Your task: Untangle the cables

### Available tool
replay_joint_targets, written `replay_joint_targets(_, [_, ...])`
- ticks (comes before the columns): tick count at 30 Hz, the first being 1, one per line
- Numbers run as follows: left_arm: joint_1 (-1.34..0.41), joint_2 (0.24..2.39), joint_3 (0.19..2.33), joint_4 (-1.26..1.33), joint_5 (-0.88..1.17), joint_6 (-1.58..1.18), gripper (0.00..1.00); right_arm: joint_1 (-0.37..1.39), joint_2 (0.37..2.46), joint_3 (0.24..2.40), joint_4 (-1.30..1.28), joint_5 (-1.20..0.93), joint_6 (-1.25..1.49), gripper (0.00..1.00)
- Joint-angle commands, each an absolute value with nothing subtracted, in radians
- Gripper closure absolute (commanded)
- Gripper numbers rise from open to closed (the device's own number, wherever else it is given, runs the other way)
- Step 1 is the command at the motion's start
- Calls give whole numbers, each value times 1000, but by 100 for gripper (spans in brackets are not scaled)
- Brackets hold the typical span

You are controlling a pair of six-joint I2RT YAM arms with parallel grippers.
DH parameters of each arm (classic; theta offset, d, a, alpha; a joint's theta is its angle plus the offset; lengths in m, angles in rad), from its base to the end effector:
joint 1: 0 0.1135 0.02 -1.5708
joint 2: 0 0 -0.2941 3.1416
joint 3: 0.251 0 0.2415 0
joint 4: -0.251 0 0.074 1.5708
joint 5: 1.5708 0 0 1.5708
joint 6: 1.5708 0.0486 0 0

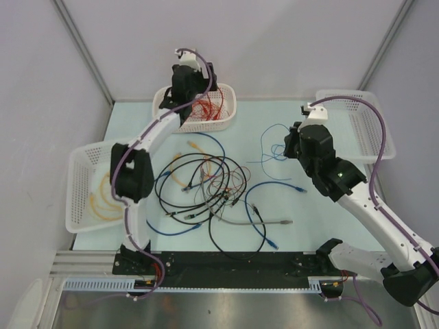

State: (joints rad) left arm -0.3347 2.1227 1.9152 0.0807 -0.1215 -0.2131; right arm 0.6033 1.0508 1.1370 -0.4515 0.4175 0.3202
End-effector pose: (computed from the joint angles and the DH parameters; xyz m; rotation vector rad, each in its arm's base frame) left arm 0.5089 -0.1707 0.3590 0.0124 1.7060 -0.3060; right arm 0.1861 0.1043 0.4063 0.0061 1.9095 0.2210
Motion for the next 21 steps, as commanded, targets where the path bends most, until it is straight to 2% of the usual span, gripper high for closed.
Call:
replay_joint_targets(1, [-429,1737,1646,273,-147,-276,0,589,1028,1143,-400,448,337,100])
replay_joint_targets(6, [-508,1460,1364,148,-75,-428,0,526,983,1144,-292,514,373,100])
replay_joint_targets(12, [-630,1270,1100,3,-63,-584,0,422,1002,1206,-101,650,357,100])
replay_joint_targets(16, [-638,1165,1013,-116,-8,-644,0,368,1037,1242,-9,755,298,100])
replay_joint_targets(21, [-657,1013,925,-189,-9,-620,0,259,1075,1322,75,744,299,100])
